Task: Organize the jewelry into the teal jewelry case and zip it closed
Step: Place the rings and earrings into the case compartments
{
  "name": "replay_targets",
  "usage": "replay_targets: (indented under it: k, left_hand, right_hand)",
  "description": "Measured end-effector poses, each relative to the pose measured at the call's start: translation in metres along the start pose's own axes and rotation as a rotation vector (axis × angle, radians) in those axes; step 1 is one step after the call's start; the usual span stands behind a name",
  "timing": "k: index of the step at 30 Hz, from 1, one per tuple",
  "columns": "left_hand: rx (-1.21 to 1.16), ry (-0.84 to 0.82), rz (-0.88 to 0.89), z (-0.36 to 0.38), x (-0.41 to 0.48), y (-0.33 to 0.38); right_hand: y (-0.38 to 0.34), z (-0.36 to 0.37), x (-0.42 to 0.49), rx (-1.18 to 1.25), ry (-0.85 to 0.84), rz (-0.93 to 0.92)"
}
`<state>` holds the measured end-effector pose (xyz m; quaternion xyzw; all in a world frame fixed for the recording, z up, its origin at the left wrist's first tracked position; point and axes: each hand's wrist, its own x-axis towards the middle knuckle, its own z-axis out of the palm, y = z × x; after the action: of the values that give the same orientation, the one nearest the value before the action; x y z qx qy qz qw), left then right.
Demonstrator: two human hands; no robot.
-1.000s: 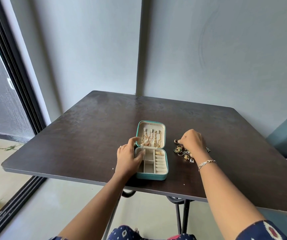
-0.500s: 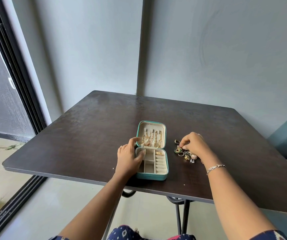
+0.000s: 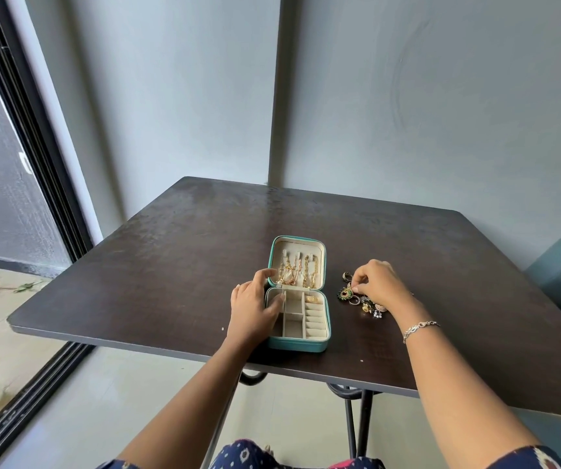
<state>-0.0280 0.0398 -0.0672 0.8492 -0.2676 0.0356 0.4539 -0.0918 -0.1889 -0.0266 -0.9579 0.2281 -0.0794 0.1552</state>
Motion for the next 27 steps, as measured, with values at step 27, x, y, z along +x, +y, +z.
replay_targets:
  k: [27]
  left_hand:
    - [0.094,0.116,0.309,-0.003,-0.010,0.006]
  right_hand:
    - [-0.076,0.003,-0.051,0.574,-0.263,-0.335]
